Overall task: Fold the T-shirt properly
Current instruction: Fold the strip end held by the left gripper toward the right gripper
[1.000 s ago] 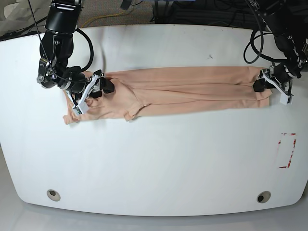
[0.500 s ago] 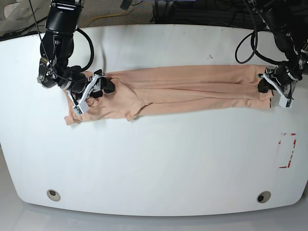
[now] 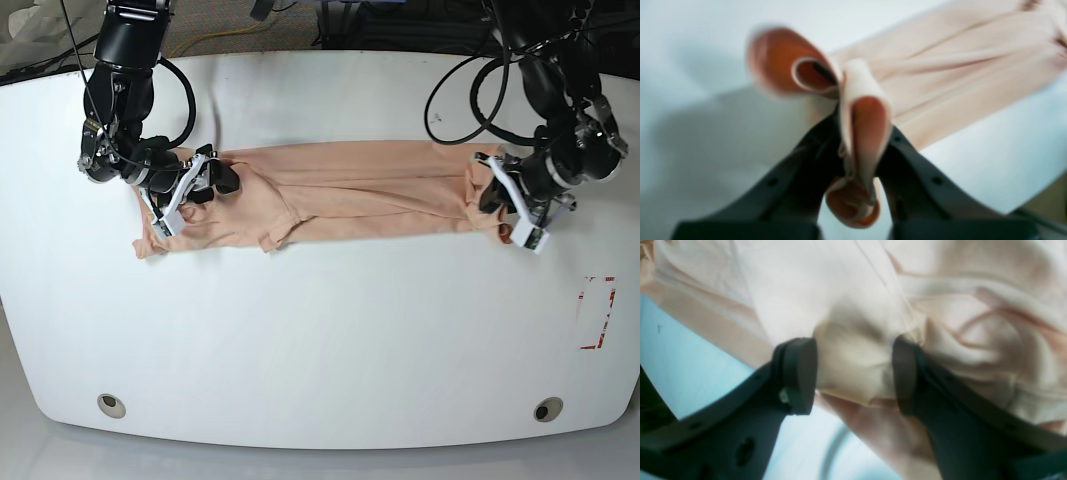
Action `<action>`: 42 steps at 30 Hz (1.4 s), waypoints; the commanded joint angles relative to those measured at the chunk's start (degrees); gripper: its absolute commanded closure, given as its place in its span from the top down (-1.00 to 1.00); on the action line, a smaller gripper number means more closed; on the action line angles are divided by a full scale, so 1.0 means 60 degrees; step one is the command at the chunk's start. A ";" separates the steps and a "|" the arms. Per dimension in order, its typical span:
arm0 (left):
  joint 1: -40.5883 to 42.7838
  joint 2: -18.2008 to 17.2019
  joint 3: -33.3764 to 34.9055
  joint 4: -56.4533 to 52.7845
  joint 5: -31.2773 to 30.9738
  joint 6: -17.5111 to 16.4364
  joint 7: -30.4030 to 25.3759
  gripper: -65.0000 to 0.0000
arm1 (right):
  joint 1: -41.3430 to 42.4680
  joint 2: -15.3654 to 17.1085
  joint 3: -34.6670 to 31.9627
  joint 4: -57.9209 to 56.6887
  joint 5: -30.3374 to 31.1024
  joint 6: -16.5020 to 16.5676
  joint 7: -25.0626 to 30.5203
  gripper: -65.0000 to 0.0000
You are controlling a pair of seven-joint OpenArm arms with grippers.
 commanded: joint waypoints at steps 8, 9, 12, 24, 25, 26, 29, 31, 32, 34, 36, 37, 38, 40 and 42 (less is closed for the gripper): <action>-0.0511 0.0977 0.1440 0.0131 0.0371 -0.0013 -0.0186 -0.99 | 0.0120 0.0117 0.0010 0.0139 0.0027 0.0013 0.0009 0.08; -0.0511 0.1095 0.1528 0.0058 0.0371 -0.0013 -0.0186 -0.99 | 0.0120 0.0117 0.0010 0.0139 0.0027 0.0013 0.0009 0.08; -0.0525 0.1373 0.1762 -0.0338 0.0371 -0.0013 -0.0201 -0.99 | 0.0120 0.0117 0.0010 0.0139 0.0027 0.0013 0.0009 0.08; -0.1536 0.1943 0.2187 -0.2419 0.0605 0.0038 -0.0201 -0.94 | 0.0120 0.0103 0.0010 0.0139 0.0042 0.0013 0.0009 0.08; -0.1580 0.1943 0.2187 -0.2507 0.0590 0.0053 -0.0201 -0.89 | 0.0120 0.0103 0.0010 0.0139 0.0042 0.0013 0.0009 0.08; -0.1654 0.1943 0.2187 -0.2653 0.0576 0.0097 -0.0201 -0.79 | 0.0120 0.0103 0.0010 0.0139 0.0056 0.0013 0.0009 0.08; -0.1859 0.1943 0.2422 -0.3078 0.0561 0.0317 -0.0201 -0.43 | 0.0120 0.0103 0.0010 0.0139 0.0100 0.0013 0.0009 0.08; -0.1991 0.1943 0.2627 -0.3268 0.0561 0.0654 -0.0201 -0.21 | 0.0120 0.0103 0.0010 0.0139 0.0115 0.0013 0.0009 0.08; -0.2049 0.1943 0.2729 -0.3312 0.0561 0.0829 -0.0201 -0.15 | 0.0120 0.0103 0.0010 0.0139 0.0115 0.0013 0.0009 0.08; -0.2152 0.1943 0.3052 -0.3356 0.0546 0.0991 -0.0201 -0.03 | 0.0120 0.0103 0.0010 0.0139 0.0115 0.0013 0.0009 0.08; -0.2196 0.1943 0.3462 -0.3327 0.0488 0.0991 -0.0186 0.02 | 0.0135 0.0103 0.0010 0.0139 0.0100 0.0013 0.0009 0.08; -0.2196 0.1943 0.3814 -0.3268 0.0297 0.0991 -0.0186 0.02 | 0.0149 0.0103 0.0010 0.0139 0.0100 0.0013 0.0009 0.08; -0.2196 0.1943 0.4033 -0.3181 0.0077 0.0991 -0.0186 0.02 | 0.0149 0.0103 0.0010 0.0139 0.0100 0.0013 0.0009 0.08; -0.2196 0.1943 0.4297 -0.2902 -0.0289 0.0991 -0.0186 0.02 | 0.0164 0.0103 0.0010 0.0139 0.0115 0.0013 0.0009 0.08; -0.2210 0.1943 0.4326 -0.2477 -0.0611 0.0991 -0.0186 0.03 | 0.0179 0.0103 0.0010 0.0139 0.0115 0.0013 0.0009 0.08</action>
